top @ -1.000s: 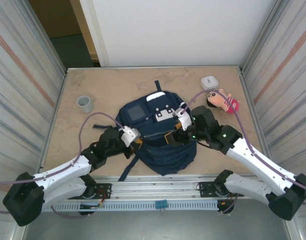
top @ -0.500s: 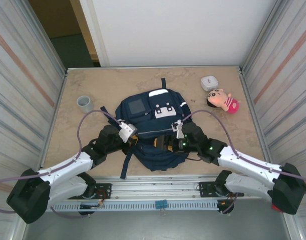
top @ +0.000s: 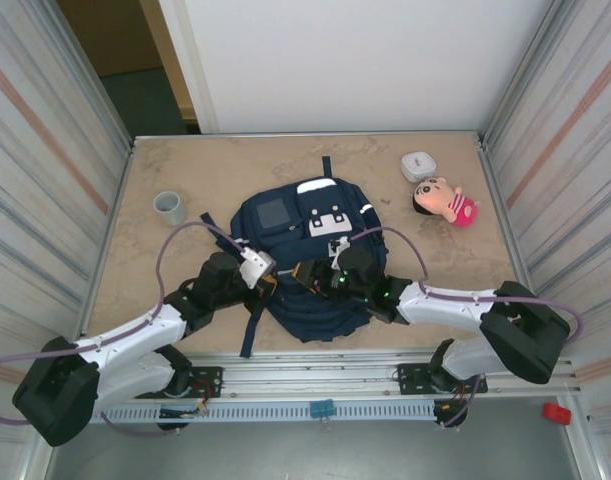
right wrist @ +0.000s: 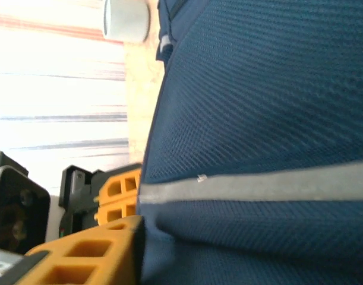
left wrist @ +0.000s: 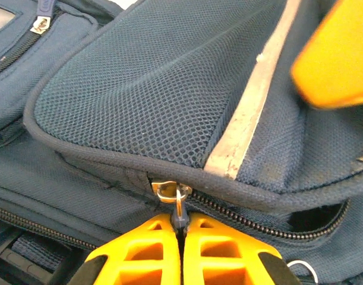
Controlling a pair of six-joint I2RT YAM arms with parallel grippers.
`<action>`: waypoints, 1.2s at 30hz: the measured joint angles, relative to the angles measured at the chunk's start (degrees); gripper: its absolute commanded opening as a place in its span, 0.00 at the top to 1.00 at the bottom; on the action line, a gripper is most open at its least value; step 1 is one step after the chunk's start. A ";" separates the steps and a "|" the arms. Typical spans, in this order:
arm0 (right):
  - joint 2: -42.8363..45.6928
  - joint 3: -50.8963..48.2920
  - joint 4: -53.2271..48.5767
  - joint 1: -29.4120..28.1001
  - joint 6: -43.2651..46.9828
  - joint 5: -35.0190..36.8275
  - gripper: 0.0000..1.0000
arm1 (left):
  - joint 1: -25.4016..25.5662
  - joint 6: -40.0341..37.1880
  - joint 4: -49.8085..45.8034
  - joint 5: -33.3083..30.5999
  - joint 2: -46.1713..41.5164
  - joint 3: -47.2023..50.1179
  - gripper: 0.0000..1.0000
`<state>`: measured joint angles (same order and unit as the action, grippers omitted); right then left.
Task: Pack books, pencil case, and school supplies into a backpack
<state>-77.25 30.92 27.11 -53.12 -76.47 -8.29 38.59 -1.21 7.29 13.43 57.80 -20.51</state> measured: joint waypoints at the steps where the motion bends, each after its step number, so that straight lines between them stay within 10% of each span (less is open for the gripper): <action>1: -0.28 0.00 0.83 0.11 -0.17 0.55 0.81 | 0.31 0.00 -0.09 0.02 0.00 0.00 1.00; 22: -3.89 2.60 2.91 1.38 -0.26 2.08 0.95 | 5.46 1.73 -1.73 4.74 -0.46 -1.42 0.95; 29: -5.22 2.97 2.60 1.57 0.74 0.90 0.91 | 11.52 -0.11 -2.43 6.54 2.23 -5.07 0.52; 36: -0.85 6.84 -11.50 5.31 12.33 -4.72 0.91 | 12.66 -6.38 -5.66 4.09 -4.96 -6.49 0.34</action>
<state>-78.11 37.76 15.62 -47.81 -64.14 -13.02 51.24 -7.60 1.63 17.52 52.84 -27.00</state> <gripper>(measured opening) 0.110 0.633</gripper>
